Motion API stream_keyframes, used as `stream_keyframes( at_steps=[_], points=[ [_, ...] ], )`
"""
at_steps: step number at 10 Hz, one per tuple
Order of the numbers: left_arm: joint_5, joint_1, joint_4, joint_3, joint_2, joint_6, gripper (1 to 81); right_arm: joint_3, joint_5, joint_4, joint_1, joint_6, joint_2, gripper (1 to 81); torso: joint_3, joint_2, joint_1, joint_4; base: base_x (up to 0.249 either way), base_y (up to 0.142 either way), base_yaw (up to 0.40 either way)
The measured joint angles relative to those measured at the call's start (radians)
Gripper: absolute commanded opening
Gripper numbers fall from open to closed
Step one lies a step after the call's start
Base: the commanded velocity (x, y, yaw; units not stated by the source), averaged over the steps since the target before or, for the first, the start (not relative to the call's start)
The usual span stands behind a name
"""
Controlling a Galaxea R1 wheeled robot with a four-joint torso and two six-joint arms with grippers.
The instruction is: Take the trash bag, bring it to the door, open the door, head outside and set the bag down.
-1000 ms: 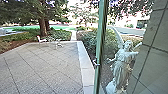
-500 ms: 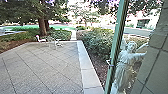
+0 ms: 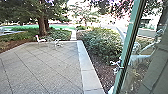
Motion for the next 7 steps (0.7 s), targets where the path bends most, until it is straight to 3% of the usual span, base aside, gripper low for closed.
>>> stream_keyframes(
  at_steps=[5,7],
  points=[
    [-0.004,-0.003,0.0,0.0,0.0,0.0,1.0,0.001,-0.003,-0.001,0.01,-0.001,-0.001,81.1,0.0,0.0,0.0,0.0,0.107,0.0,0.0],
    [-0.003,-0.009,0.0,0.0,-0.003,0.0,1.0,0.001,-0.002,-0.001,0.014,-0.001,0.0,81.1,-0.001,0.001,0.001,0.0,0.092,0.071,0.0]
  ],
)
